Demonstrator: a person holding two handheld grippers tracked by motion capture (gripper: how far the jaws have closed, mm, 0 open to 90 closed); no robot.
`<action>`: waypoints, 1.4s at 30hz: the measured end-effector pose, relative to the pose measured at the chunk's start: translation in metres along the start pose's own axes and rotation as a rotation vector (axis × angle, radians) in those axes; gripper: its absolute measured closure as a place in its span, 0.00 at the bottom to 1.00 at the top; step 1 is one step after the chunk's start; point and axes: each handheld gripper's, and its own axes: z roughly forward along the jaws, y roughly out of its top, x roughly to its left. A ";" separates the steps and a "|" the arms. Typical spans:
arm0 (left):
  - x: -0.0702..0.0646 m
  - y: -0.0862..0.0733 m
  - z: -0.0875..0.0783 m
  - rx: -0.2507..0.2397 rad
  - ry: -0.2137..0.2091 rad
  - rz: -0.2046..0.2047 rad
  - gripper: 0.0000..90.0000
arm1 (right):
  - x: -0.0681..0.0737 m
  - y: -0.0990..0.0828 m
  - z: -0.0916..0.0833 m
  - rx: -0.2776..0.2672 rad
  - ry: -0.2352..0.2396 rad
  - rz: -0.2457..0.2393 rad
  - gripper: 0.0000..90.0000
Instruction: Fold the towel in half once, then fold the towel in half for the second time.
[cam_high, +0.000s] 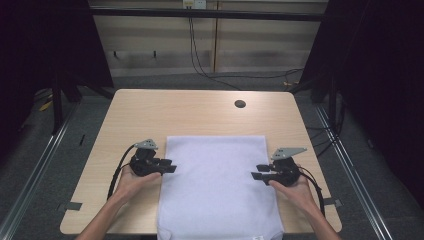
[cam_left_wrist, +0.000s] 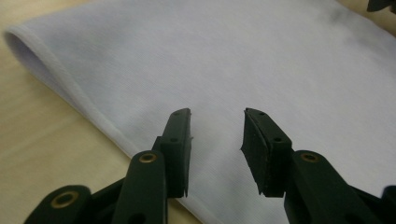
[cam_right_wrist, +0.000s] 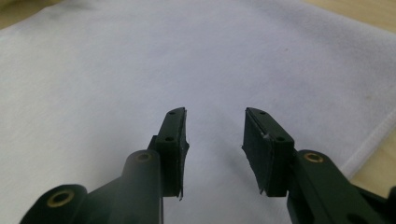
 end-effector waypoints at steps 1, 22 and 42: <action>0.002 0.001 0.002 0.010 0.005 0.008 0.69 | -0.005 0.002 0.005 0.004 0.007 0.013 0.67; -0.015 -0.018 0.007 0.066 -0.010 0.069 0.96 | 0.010 -0.025 0.009 0.105 -0.056 -0.003 0.80; -0.019 -0.010 -0.020 0.031 -0.045 0.025 0.77 | -0.025 -0.015 -0.037 -0.043 -0.126 0.079 0.69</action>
